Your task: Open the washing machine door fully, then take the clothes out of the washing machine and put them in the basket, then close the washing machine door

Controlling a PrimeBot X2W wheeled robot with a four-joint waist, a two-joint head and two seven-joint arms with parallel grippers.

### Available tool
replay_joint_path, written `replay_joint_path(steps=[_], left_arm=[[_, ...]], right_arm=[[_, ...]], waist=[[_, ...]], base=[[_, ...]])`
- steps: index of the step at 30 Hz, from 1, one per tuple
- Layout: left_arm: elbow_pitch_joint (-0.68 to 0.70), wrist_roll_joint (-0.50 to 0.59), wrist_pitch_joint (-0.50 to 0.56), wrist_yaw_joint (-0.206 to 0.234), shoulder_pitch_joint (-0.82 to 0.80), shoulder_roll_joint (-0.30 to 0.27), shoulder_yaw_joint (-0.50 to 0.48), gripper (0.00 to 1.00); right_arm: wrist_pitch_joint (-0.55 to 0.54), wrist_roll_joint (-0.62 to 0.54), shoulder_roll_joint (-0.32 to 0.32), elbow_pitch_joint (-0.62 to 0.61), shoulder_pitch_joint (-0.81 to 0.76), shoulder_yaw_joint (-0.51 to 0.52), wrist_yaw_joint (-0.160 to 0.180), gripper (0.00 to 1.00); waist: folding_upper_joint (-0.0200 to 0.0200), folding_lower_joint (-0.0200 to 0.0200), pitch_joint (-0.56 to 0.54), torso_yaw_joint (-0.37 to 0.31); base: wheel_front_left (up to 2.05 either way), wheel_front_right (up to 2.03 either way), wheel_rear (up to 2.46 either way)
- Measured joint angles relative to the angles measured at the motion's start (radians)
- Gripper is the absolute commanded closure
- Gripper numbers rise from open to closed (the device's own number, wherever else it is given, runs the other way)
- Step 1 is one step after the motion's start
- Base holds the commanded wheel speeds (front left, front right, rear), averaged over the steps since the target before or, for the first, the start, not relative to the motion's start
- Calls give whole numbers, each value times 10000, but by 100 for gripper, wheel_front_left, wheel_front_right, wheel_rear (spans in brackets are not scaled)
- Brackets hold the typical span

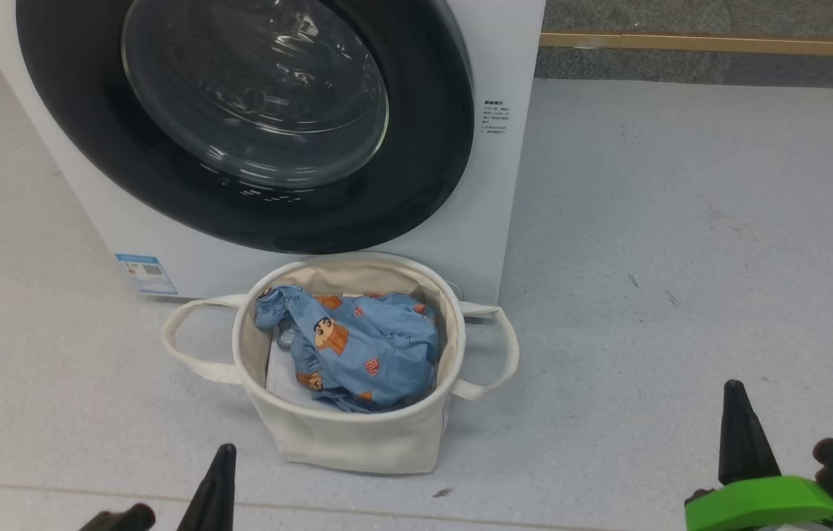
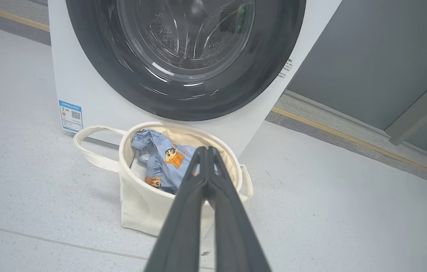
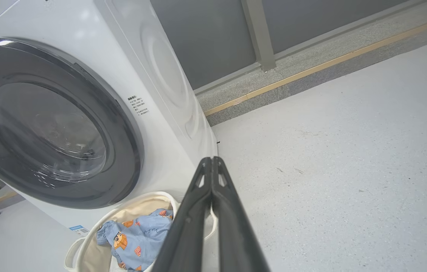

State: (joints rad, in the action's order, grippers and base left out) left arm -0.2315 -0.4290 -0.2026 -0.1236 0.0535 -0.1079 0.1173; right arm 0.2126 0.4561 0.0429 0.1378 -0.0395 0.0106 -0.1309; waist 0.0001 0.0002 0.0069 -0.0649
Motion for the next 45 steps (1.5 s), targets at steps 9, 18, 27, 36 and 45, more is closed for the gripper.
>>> replay_joint_path(steps=[9, 18, 27, 36, 45], left_arm=[[-50, -1043, 265, 0, -131, 15, -79, 100], [-69, -2186, 518, 0, -185, 48, -242, 100], [-86, -3223, 782, 0, -240, 81, -374, 100], [-144, -4128, 995, 0, -377, 100, -483, 100], [-171, -5139, 1225, 0, -428, 134, -662, 100]], right_arm=[[-198, 1041, 21, 111, 38, 12, 0, 100], [-456, 2184, 48, 226, 155, 40, 2, 100], [-702, 3198, 96, 343, 176, 94, 2, 100], [-894, 4105, 109, 447, 282, 146, 2, 100], [-1160, 5114, 132, 560, 360, 234, 2, 100]], waist=[[0, 0, -3, 56], [0, -1, -7, 117], [0, -1, -10, 173], [0, -1, -12, 223], [0, -1, -16, 278]], base=[[0, 0, 0], [0, 0, 0], [0, 0, 0], [0, 0, 0], [0, 0, 0]])
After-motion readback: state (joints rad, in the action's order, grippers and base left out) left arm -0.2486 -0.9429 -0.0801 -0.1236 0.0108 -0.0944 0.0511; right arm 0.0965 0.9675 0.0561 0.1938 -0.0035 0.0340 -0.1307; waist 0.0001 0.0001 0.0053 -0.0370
